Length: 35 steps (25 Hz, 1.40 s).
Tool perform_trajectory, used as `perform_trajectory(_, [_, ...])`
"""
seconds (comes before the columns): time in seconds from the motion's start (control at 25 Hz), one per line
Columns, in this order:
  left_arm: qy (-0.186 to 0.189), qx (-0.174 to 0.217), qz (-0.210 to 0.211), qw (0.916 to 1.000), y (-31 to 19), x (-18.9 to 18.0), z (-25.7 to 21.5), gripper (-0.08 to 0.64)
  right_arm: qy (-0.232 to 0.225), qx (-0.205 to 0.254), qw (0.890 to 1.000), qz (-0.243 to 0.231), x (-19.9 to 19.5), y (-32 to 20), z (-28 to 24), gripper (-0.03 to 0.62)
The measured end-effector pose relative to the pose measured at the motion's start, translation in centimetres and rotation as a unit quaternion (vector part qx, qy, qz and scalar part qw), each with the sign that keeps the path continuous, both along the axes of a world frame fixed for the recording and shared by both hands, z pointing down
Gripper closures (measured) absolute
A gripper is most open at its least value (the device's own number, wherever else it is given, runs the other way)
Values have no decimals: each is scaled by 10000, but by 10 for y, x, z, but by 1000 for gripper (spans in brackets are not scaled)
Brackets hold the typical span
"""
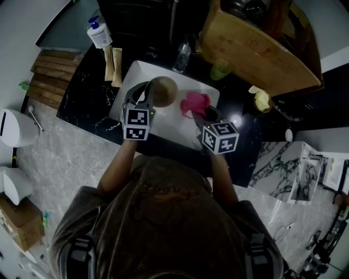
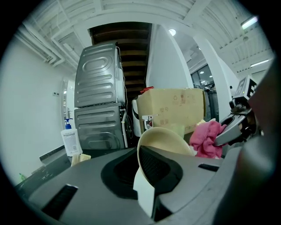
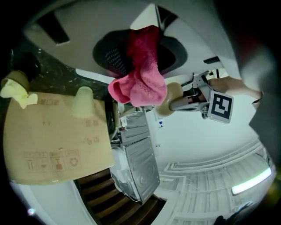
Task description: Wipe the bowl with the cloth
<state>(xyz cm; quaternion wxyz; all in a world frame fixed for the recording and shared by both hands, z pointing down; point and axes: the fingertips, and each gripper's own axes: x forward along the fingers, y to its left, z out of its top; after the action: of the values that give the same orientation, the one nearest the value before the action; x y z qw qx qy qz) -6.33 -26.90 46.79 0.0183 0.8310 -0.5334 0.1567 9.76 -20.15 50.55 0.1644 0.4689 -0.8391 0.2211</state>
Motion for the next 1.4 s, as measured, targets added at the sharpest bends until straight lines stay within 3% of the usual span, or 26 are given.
perform_trajectory(0.16, [-68, 249, -12, 9997, -1, -6, -10, 541, -203, 137, 9994, 259, 15, -2, -6, 476])
perform_trajectory(0.44, [35, 1048, 264, 9941, 7, 0, -53, 541, -567, 1248, 9896, 427, 19, -10, -59, 476])
perform_trajectory(0.64, [251, 1792, 591, 9817, 22, 8, -102, 541, -750, 2008, 9748, 625, 21, -9, -97, 476])
perform_trajectory(0.88, [567, 2413, 754, 9658, 33, 7, -141, 541, -878, 2675, 9560, 826, 25, -5, -129, 477])
perform_trajectory(1.04, [626, 2459, 770, 9642, 34, 7, -142, 541, -953, 2837, 9504, 850, 24, -3, -135, 479])
perform_trajectory(1.4, [714, 2240, 756, 9690, 34, 10, -132, 541, -903, 2714, 9555, 715, 14, -5, -128, 480])
